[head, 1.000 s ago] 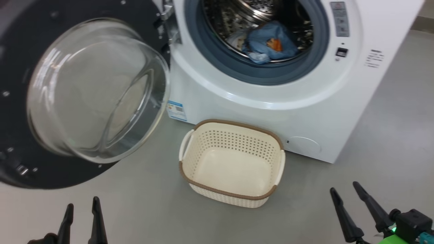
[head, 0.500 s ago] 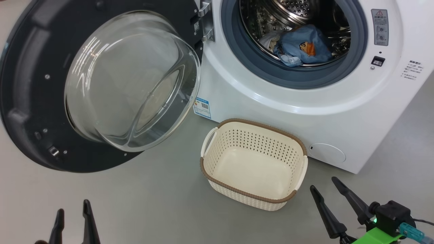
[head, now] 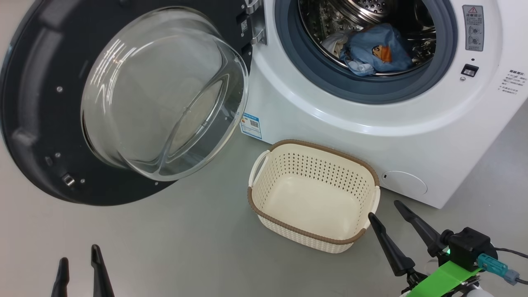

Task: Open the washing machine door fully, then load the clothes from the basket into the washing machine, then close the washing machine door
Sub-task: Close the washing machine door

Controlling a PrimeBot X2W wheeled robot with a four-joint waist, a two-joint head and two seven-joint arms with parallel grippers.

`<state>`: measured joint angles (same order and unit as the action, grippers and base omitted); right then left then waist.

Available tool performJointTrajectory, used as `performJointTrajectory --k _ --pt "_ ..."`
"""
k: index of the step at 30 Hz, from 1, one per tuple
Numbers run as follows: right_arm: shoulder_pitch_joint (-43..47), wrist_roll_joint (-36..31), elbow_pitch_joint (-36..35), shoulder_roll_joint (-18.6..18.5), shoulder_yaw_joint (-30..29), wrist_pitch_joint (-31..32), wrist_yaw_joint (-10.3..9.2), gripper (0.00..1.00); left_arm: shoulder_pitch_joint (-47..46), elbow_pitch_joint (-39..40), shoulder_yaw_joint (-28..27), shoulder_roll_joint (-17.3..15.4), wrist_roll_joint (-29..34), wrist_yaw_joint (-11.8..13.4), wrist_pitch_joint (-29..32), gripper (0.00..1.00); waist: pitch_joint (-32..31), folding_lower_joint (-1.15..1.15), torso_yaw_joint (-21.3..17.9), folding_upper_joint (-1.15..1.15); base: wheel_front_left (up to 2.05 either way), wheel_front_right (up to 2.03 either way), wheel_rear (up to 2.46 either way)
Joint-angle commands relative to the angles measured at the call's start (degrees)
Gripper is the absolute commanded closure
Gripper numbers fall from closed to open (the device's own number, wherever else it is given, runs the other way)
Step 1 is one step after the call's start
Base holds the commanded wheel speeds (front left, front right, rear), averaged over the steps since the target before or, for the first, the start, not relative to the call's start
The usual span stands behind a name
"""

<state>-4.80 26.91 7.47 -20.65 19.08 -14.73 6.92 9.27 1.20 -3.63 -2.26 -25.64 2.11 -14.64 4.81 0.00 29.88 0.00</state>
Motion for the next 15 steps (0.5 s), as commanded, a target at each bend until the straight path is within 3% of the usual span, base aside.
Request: performJointTrajectory --k 1,5,6,7,9,15 --pt "-1.30 0.38 -1.08 -0.84 1.11 -0.27 0.57 0.00 -0.70 1.72 -2.10 -0.62 -0.26 0.48 -0.36 0.00 -0.05 0.00 0.00 0.00 0.00 0.00 0.00" --pt "-1.07 0.50 -0.99 -0.57 1.20 -0.27 0.57 0.00 -0.83 2.32 -2.88 -0.62 -0.90 0.38 -0.36 0.00 -0.44 0.00 -0.10 0.00 0.00 0.00 0.00" --pt "-0.90 0.49 -1.00 -0.44 1.09 -0.27 0.57 0.00 -1.07 2.63 -3.40 -0.62 -1.30 0.15 -0.36 0.16 -0.53 0.00 -0.15 0.00 0.00 0.00 0.00" --pt "-0.69 0.47 -1.02 -0.29 0.90 -0.27 0.57 0.00 -1.35 3.03 -4.07 -0.62 -1.19 -0.24 -0.36 0.59 -0.62 0.00 -0.20 0.00 0.00 0.00 0.00" --pt "-0.15 0.37 -1.19 -0.06 0.43 -0.27 0.57 0.00 -2.32 4.21 -6.01 -0.62 -0.91 -1.39 -0.36 1.00 -0.71 0.00 -0.29 0.00 0.00 0.00 0.00" --pt "1.95 -0.15 -1.84 0.84 -1.86 -0.27 0.57 0.00 -8.34 8.89 -15.07 -1.11 -0.97 -6.62 -0.36 1.00 -0.78 0.00 -0.60 0.00 0.00 0.00 0.00"
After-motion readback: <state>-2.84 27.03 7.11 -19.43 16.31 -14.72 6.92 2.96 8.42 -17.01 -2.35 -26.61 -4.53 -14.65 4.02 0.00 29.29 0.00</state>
